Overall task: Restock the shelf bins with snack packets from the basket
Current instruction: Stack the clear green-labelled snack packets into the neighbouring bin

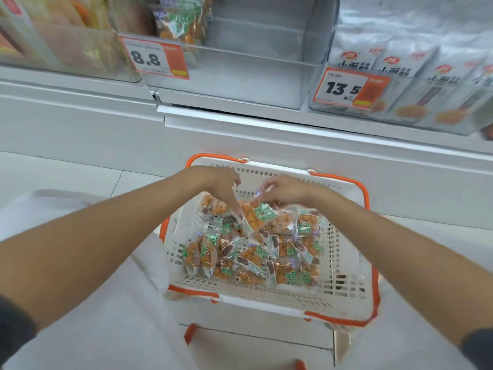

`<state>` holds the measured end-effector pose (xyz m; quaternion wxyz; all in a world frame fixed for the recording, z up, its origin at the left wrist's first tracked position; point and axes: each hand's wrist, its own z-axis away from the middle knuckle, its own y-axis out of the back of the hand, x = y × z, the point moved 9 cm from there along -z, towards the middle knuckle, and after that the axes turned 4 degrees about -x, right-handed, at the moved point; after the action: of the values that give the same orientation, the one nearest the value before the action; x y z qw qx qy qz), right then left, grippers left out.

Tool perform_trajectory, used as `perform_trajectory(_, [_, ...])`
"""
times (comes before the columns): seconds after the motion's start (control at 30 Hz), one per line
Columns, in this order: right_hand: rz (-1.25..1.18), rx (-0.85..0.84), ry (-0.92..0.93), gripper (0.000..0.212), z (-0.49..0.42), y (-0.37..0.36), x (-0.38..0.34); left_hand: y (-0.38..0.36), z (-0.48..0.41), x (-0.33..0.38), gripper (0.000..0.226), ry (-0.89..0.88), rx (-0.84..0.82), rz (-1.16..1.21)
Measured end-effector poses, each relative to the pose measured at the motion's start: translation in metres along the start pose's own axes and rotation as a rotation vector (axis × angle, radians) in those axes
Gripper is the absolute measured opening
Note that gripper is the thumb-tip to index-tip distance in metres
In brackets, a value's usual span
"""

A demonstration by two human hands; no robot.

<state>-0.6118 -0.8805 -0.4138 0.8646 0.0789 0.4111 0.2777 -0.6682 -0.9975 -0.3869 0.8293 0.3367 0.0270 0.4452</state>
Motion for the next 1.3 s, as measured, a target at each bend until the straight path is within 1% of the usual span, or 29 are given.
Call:
perform_trajectory(0.07, [0.007,0.046,0.089,0.018,0.022,0.020,-0.032,-0.002,0.004,0.007,0.095,-0.055,-0.050,0.047])
perform_trajectory(0.13, [0.003,0.090,0.155,0.023,0.042,0.033,-0.051,0.001,0.011,0.016,0.090,-0.113,-0.061,0.199])
perform_trajectory(0.17, [-0.006,0.097,0.177,0.024,0.049,0.036,-0.056,0.005,0.015,0.021,0.081,-0.150,-0.046,0.293])
perform_trajectory(0.27, [-0.059,0.070,0.189,0.026,0.060,0.038,-0.060,0.012,0.022,0.032,0.033,-0.276,-0.023,0.547])
perform_trajectory(0.37, [-0.103,0.126,0.216,0.023,0.063,0.053,-0.063,0.026,0.023,0.030,0.020,-0.318,0.074,0.685])
perform_trajectory(0.43, [-0.208,0.166,0.250,0.015,0.066,0.065,-0.066,0.042,0.029,0.029,0.012,-0.347,0.176,0.718])
perform_trajectory(0.47, [-0.265,0.172,0.264,0.014,0.067,0.069,-0.067,0.049,0.033,0.028,0.012,-0.356,0.213,0.738])
perform_trajectory(0.53, [-0.330,0.179,0.287,0.019,0.067,0.074,-0.067,0.057,0.036,0.026,0.018,-0.367,0.250,0.775])
perform_trajectory(0.6, [-0.329,0.150,0.276,0.031,0.068,0.075,-0.068,0.061,0.036,0.020,0.027,-0.365,0.289,0.821])
perform_trajectory(0.67, [-0.268,0.121,0.232,0.041,0.074,0.075,-0.067,0.066,0.040,0.013,0.034,-0.356,0.323,0.865])
perform_trajectory(0.73, [-0.204,0.157,0.235,0.033,0.080,0.077,-0.071,0.070,0.044,0.010,0.037,-0.373,0.311,0.877])
perform_trajectory(0.8, [-0.202,0.240,0.280,0.023,0.083,0.081,-0.080,0.073,0.050,0.010,0.040,-0.414,0.289,0.895])
perform_trajectory(0.87, [-0.189,0.331,0.325,0.014,0.082,0.086,-0.095,0.083,0.061,0.009,0.036,-0.472,0.304,0.905])
perform_trajectory(0.93, [-0.185,0.414,0.362,0.014,0.081,0.096,-0.115,0.104,0.079,0.002,0.028,-0.520,0.408,0.868])
perform_trajectory(1.0, [-0.203,0.516,0.445,0.021,0.083,0.112,-0.148,0.135,0.103,-0.012,0.022,-0.529,0.593,0.785])
perform_trajectory(1.07, [-0.188,0.639,0.579,0.027,0.090,0.130,-0.193,0.173,0.134,-0.028,0.019,-0.532,0.812,0.720])
perform_trajectory(1.13, [-0.128,0.740,0.705,0.026,0.096,0.143,-0.240,0.210,0.168,-0.046,0.023,-0.551,1.003,0.723])
perform_trajectory(1.2, [-0.097,0.812,0.772,0.024,0.093,0.152,-0.273,0.242,0.192,-0.063,0.034,-0.536,1.139,0.679])
perform_trajectory(1.27, [-0.059,0.850,0.781,0.019,0.076,0.152,-0.295,0.262,0.197,-0.085,0.047,-0.437,1.199,0.560])
perform_trajectory(1.3, [-0.022,0.862,0.767,0.017,0.064,0.150,-0.301,0.267,0.192,-0.097,0.049,-0.372,1.198,0.503])
